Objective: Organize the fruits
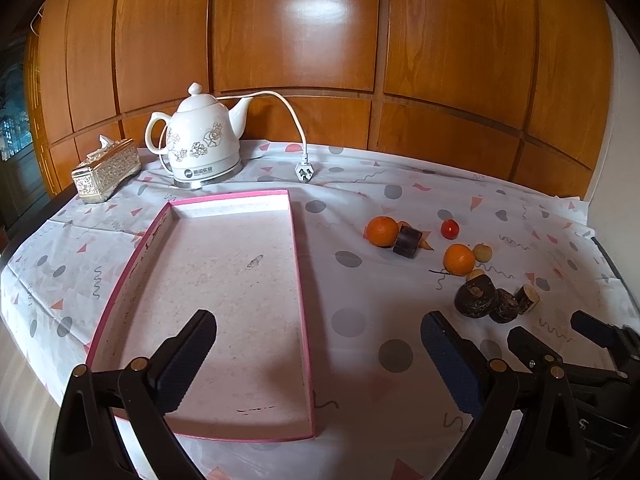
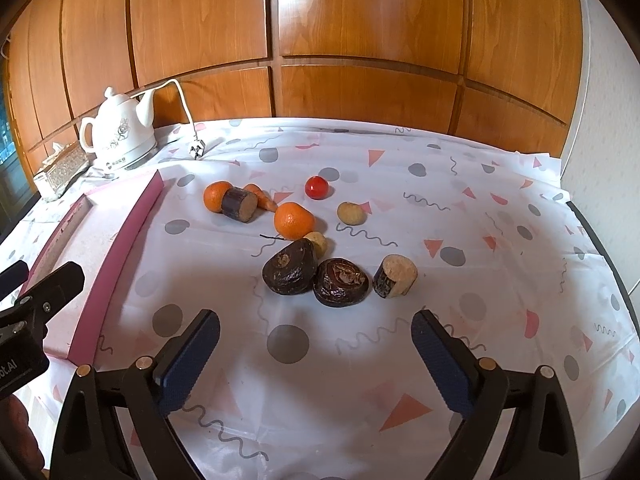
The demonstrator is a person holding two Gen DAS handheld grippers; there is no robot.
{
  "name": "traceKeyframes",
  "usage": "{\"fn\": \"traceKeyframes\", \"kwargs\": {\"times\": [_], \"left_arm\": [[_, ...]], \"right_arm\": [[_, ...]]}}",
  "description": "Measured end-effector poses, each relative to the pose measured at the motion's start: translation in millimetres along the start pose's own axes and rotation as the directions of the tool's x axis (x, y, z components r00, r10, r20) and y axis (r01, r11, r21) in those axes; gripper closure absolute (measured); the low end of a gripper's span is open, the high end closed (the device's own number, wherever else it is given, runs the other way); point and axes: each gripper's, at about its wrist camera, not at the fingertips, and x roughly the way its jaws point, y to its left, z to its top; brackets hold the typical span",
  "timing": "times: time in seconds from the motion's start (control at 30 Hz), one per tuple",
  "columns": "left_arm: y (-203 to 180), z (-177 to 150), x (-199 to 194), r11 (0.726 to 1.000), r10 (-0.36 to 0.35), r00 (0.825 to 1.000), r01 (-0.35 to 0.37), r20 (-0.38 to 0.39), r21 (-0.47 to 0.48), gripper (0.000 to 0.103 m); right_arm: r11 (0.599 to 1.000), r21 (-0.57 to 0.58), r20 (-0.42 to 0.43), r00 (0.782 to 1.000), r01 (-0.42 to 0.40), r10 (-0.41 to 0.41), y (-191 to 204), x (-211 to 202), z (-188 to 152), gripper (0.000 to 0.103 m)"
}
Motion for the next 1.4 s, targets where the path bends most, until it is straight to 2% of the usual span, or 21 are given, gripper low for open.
{"fn": "traceKeyframes", "kwargs": {"times": [0.93, 1.17, 1.33, 1.4], "left_arm": [[-11.7, 2.7, -2.1, 0.999, -0.029, 1.0, 0.029, 0.004, 0.035, 0.0], [-16.7, 1.7, 1.2, 0.998, -0.039, 0.999, 0.04, -0.009, 0.049, 0.0], [-22.0, 0.6, 6.3, 0.996, -0.058, 0.998, 0.06, -0.03, 0.068, 0.0], [-25.4, 0.9, 9.3, 0.994, -0.072, 0.997, 0.075, -0.042, 0.081, 0.0]], "right_arm": [[1.0, 0.014, 0.003, 1.0, 0.006, -0.006, -8.9, -0.6, 1.6, 0.01], [0.999, 0.043, -0.007, 1.0, 0.013, -0.013, -21.3, 3.3, 0.4, 0.014], [0.998, 0.058, -0.018, 1.0, 0.02, -0.019, -34.6, 7.2, -1.7, 0.026], [0.998, 0.064, -0.026, 1.0, 0.013, -0.012, -40.2, 9.0, -2.4, 0.041]]}}
